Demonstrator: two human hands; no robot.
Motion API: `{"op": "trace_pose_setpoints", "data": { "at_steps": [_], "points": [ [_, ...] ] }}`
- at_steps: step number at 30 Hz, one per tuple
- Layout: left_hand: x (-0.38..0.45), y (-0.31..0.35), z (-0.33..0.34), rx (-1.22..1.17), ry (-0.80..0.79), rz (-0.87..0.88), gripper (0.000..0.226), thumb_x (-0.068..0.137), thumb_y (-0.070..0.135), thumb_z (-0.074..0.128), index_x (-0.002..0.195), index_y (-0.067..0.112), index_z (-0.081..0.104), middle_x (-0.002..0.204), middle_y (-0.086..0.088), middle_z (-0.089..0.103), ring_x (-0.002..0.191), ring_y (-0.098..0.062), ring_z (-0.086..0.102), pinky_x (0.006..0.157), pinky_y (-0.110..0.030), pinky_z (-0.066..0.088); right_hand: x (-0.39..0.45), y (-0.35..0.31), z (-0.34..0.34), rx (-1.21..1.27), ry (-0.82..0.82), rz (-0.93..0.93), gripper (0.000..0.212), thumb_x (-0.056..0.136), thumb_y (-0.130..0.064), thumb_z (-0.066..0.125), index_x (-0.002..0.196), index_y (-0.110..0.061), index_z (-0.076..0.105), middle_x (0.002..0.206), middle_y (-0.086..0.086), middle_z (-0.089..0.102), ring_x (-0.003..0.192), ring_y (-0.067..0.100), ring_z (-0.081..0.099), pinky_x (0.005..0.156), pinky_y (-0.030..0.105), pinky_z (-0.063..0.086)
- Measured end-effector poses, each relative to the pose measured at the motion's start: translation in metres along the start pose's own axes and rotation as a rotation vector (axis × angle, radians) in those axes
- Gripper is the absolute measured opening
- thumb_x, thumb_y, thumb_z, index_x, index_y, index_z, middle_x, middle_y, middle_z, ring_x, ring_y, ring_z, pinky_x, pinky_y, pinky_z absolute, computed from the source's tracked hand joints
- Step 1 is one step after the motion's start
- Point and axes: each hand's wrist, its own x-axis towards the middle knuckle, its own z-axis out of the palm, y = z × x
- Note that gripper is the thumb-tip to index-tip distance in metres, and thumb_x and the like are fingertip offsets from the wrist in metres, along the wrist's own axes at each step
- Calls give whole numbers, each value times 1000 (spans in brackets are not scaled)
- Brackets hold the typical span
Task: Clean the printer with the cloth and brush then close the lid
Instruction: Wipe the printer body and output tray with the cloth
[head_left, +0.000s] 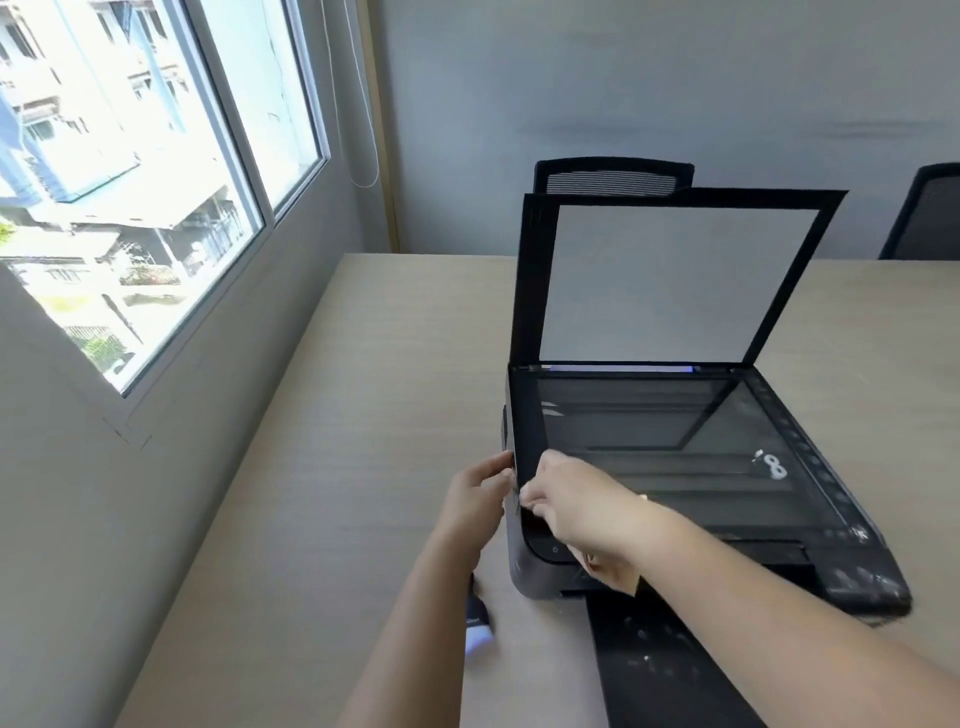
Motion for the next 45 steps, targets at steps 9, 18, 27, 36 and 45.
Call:
{"op": "trace_pose_setpoints", "data": {
  "at_steps": [9, 18, 27, 36, 45],
  "points": [
    [3, -5, 19, 122, 137, 77, 35, 97, 17, 47, 129, 25, 60, 118, 5, 66, 99, -6, 62, 93, -25, 47, -90, 68, 32, 5, 364, 157, 11, 96, -21, 47, 94, -32, 47, 94, -13, 41, 86, 6, 46, 57, 26, 46],
    [-22, -14, 76, 1074, 263, 793, 49, 76, 5, 52, 120, 22, 66, 127, 6, 61, 122, -28, 53, 95, -41, 48, -111, 85, 35, 42, 511, 335, 7, 93, -35, 47, 87, -36, 49, 96, -11, 53, 84, 8, 55, 65, 31, 37],
    [-24, -9, 118, 1241, 183, 919, 44, 73, 6, 65, 116, 18, 68, 123, 4, 64, 126, -30, 52, 101, -44, 45, -135, 139, 32, 12, 455, 405, 37, 93, -10, 47, 120, -33, 57, 115, -3, 48, 102, 20, 46, 72, 28, 36],
    [-22, -8, 146, 1280, 185, 957, 38, 81, 16, 48, 112, 19, 69, 122, 4, 65, 128, -30, 50, 105, -43, 36, -125, 107, 34, 40, 434, 214, 18, 97, -30, 40, 110, -35, 52, 103, -15, 46, 91, 7, 49, 57, 22, 23],
    [-18, -13, 143, 1251, 201, 1058, 46, 82, 9, 39, 117, 17, 67, 121, 3, 65, 130, -29, 43, 104, -46, 40, -137, 128, 17, -11, 387, 307, 45, 80, 10, 49, 114, -17, 61, 108, 2, 49, 105, 22, 44, 74, 30, 40]
  ]
}}
